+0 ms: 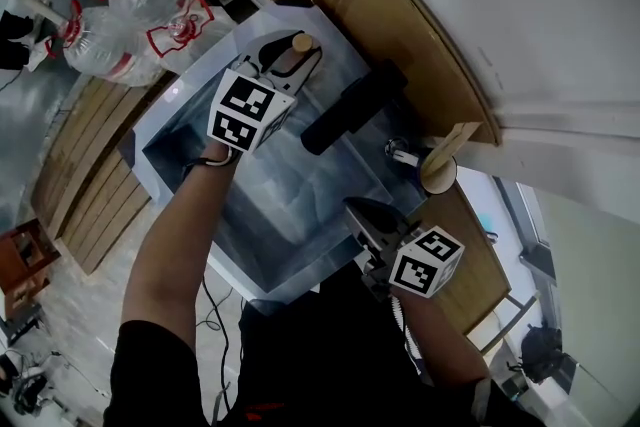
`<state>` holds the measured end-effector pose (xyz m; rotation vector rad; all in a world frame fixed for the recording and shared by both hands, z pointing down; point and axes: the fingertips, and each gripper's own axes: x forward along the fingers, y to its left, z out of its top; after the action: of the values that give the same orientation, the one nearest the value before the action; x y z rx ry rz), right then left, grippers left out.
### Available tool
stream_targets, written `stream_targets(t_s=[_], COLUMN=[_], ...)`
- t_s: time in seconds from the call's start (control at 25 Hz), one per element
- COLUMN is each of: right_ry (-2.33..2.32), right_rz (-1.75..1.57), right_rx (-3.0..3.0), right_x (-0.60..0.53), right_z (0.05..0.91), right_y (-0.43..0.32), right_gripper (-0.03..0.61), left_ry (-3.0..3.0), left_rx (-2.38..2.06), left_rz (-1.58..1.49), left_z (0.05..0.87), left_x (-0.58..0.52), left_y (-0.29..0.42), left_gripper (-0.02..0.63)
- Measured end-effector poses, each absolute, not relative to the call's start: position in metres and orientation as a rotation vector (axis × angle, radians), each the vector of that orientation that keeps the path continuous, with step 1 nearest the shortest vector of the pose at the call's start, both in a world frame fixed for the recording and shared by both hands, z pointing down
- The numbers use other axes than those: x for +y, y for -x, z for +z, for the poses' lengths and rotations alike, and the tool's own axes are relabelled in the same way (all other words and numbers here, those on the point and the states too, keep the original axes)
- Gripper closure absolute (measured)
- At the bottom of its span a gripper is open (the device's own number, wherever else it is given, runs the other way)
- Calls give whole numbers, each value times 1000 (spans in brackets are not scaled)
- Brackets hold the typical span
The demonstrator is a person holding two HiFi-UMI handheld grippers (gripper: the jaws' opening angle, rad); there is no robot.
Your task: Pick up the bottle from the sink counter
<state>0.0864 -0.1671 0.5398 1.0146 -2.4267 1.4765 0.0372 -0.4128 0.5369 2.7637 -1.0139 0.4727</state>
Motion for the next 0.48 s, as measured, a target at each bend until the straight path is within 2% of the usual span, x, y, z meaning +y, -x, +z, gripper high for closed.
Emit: stream_targets(t_s=[0.48], right_ry=[-1032], right_rz=[1457], right_rx=[-2439], right_x=[-170], right_z=[531], right_y=[-84], right_gripper=[575], left_ry=[-2760], left_rx=[-1018], left_rz=[447], left_z=[521], left_x=[-410], left_y=[-32], left_gripper=[466])
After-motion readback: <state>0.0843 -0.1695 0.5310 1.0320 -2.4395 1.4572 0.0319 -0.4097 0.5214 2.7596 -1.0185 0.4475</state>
